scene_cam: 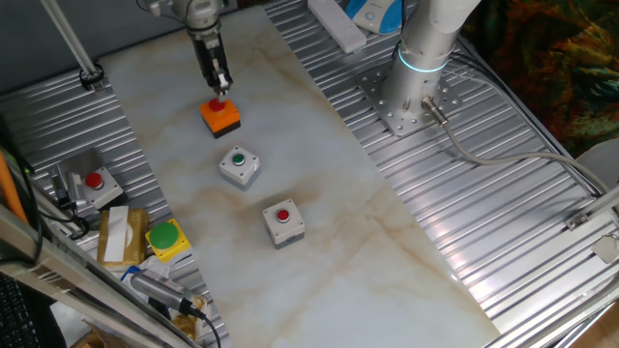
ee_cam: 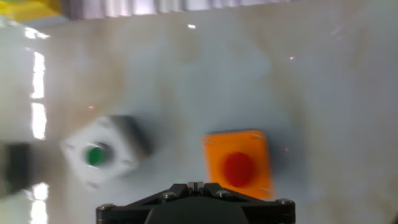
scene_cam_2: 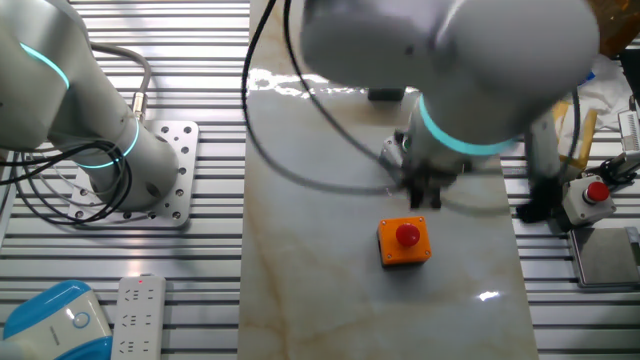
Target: Press three buttons from left to right in sequence
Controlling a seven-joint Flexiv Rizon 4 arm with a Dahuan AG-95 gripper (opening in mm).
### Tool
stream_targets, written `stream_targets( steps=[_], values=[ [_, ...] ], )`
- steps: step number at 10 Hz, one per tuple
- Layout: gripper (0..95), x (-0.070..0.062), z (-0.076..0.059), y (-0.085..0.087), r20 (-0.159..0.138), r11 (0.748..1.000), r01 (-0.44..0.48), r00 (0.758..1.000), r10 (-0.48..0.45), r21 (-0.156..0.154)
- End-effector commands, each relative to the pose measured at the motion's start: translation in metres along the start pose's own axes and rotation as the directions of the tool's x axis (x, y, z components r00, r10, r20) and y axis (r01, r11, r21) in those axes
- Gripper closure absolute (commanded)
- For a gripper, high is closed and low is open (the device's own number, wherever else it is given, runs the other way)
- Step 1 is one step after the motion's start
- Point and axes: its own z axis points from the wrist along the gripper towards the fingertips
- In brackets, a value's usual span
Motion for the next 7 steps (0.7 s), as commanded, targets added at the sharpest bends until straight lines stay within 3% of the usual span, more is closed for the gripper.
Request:
stream_targets(
  steps=[1,4,7],
  values=[
    [95.0,-0.013,0.018,0.042,0.004,0.997,-0.065,0.998,0.065,0.033],
    [95.0,-0.018,0.033,0.072,0.006,0.995,-0.092,0.996,0.091,0.038],
    [95.0,-0.018,0.035,0.076,0.004,0.995,-0.091,0.996,0.091,0.035]
  ],
)
